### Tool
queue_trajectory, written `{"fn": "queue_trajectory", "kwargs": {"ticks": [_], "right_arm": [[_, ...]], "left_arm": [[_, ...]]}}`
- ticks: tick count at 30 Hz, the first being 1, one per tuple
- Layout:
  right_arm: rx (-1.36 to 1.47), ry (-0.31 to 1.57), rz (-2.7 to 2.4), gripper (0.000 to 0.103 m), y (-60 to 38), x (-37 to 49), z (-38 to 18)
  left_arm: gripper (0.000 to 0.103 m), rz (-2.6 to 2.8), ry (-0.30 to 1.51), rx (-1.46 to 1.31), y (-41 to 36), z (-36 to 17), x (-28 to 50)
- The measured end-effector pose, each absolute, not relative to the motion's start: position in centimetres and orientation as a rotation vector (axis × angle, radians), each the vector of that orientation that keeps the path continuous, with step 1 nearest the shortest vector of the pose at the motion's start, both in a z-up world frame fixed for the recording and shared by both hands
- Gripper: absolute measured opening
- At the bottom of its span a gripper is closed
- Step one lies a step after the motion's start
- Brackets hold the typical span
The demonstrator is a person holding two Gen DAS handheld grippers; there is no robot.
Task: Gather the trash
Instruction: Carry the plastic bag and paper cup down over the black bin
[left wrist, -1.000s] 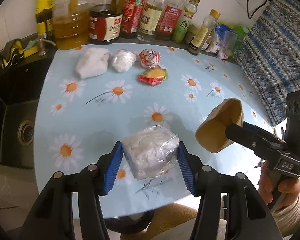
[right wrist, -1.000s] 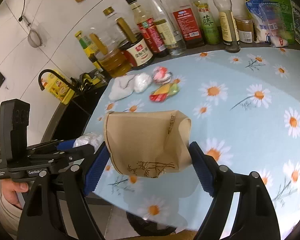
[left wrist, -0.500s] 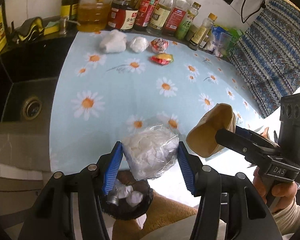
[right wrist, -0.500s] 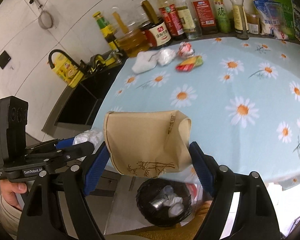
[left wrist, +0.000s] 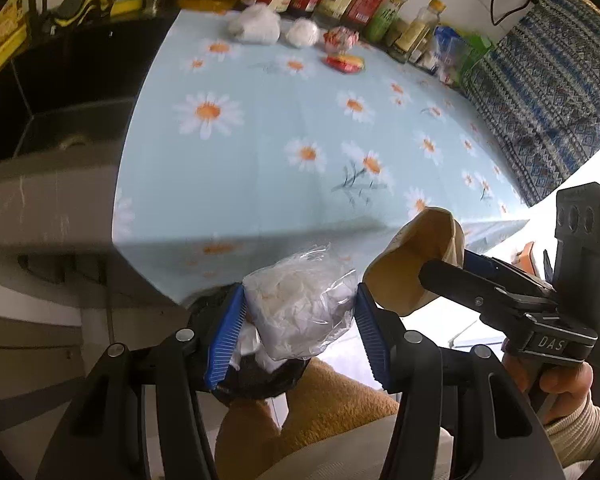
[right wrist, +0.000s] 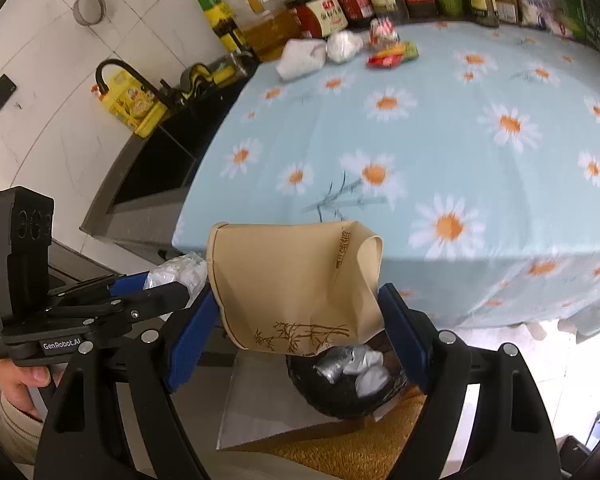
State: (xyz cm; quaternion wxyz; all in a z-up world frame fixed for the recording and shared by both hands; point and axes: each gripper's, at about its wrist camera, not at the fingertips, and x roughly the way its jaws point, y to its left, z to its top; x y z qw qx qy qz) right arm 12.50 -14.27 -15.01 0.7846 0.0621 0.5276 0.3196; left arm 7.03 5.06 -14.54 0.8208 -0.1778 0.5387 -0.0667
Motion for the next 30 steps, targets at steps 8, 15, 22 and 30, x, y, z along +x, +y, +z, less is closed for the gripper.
{"fn": "queue_trajectory", "kwargs": {"ticks": [8,15,22,30], "right_arm": [[0.130,1.212,0.672,0.080,-14.0,11.3,-17.7],[0.132,1.256,0.665,0.080,-13.8,10.5,-19.4],[0.143,1.330,0.656,0.080,-12.7,10.4,-21.6],[0.158,1.367,0.655,0.081,-12.1,10.9,-22.7]], "left_arm": [[0.053,-0.139,1.224,-0.413,5.1,-17.8,5.3],[0.053,-0.135,1.288,-0.455,5.1,-21.0,3.8],[0.053,-0.135,1.385,-0.525,4.7,-25.4,2.3],[0.053,-0.151,1.453,-0.549,3.8,-28.0,1.9]]}}
